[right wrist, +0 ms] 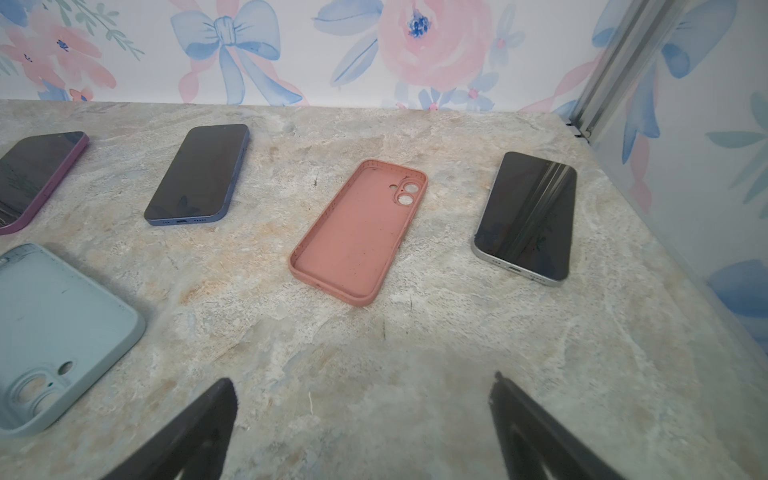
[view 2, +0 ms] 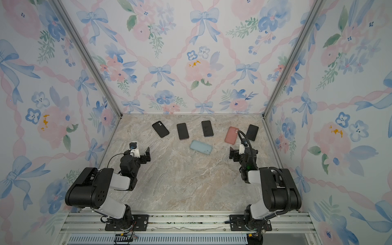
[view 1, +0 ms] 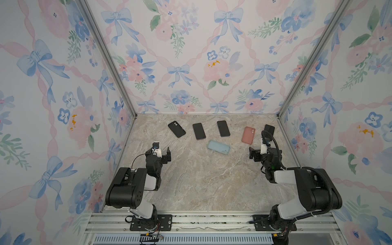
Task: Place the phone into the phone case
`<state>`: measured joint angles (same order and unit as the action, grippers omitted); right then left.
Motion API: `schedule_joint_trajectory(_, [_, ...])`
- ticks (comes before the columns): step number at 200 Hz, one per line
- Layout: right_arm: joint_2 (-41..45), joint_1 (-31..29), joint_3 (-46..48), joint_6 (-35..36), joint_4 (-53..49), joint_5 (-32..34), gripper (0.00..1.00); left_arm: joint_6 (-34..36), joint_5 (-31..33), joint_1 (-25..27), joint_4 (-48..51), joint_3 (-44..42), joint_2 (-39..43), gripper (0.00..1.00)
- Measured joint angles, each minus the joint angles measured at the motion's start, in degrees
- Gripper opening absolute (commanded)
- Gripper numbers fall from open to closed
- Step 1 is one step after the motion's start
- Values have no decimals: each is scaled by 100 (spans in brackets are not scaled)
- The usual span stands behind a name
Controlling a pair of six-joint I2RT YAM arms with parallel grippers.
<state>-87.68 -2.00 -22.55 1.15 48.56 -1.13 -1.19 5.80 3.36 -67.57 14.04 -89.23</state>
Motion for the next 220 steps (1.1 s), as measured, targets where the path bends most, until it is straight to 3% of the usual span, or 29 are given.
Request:
schedule_joint_trajectory(43, [358,-170,15,83,-203,249,97,66,50,31,240,-7,553,98])
schedule_joint_trajectory(67, [931,-409,-378,52,-1349,549,97,203,90,234,925,197,1130,98])
schedule_joint_trajectory(101, [931,-1069,-1725,-72,-2780,1274,97,136,350,581,2159,1453,1064,98])
schedule_joint_trajectory(129, [308,-1602,-2671,-155,-3659,1495,97,-555,1049,1093,3624,2802,463,98])
schedule_joint_trajectory(160, [-726,-1915,-3650,-437,-4758,1504,97,-1552,1029,1368,5552,4513,-461,98])
schedule_joint_trajectory(220, [-1740,-2168,-4664,-566,-6100,1187,97,-2761,61,1598,6957,5016,-1126,98])
